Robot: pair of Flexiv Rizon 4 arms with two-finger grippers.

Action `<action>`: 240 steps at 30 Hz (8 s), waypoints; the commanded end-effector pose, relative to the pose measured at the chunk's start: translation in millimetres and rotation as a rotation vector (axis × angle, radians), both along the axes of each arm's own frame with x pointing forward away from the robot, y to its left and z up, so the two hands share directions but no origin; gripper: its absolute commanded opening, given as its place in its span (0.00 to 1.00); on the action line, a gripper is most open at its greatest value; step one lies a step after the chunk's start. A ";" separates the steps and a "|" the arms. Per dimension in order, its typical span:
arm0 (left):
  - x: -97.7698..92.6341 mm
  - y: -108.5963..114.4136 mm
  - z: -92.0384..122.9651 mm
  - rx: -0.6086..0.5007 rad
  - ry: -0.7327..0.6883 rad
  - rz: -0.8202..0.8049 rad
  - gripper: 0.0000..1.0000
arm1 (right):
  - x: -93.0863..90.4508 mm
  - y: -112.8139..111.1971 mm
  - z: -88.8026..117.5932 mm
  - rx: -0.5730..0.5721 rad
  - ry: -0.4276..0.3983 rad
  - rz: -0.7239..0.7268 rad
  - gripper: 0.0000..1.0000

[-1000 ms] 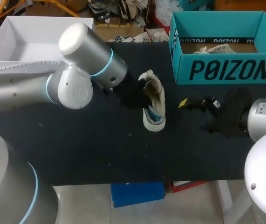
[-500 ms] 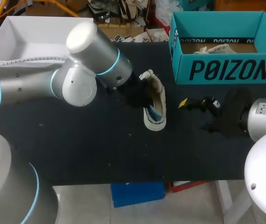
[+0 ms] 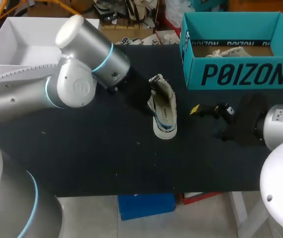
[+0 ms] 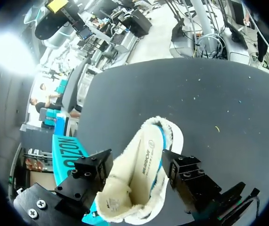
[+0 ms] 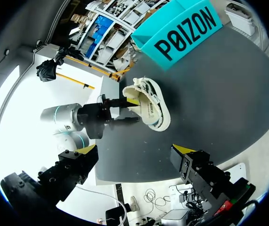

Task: Take the shoe out of the shoebox, open the shoe tongue, remove and reinsert the insole, then place the shoe into the shoebox

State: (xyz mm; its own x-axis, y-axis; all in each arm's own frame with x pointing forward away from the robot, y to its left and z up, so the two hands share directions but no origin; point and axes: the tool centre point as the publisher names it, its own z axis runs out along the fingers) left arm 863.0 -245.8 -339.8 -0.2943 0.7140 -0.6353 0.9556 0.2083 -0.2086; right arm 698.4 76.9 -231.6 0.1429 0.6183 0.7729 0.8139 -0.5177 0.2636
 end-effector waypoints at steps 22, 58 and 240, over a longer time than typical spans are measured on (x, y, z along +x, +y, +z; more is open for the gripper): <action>-15.2 23.0 -38.5 0.277 0.056 -0.036 0.00 | -1.2 -5.0 -5.2 0.049 0.025 0.047 1.00; -17.4 -14.4 -20.3 0.247 0.053 -0.126 0.00 | -1.2 -5.0 -5.2 0.049 0.025 0.047 1.00; -13.5 210.8 62.9 -0.289 0.493 0.714 1.00 | 86.0 -4.4 52.7 -0.477 0.149 0.434 1.00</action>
State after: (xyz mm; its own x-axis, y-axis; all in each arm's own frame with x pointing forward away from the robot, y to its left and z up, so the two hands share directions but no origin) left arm 849.8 -34.5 -276.2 -0.8910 0.0918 -0.4446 0.4080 0.5912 -0.6957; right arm 767.6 68.0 -197.0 -0.0697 0.7831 0.6180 0.7719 -0.3501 0.5307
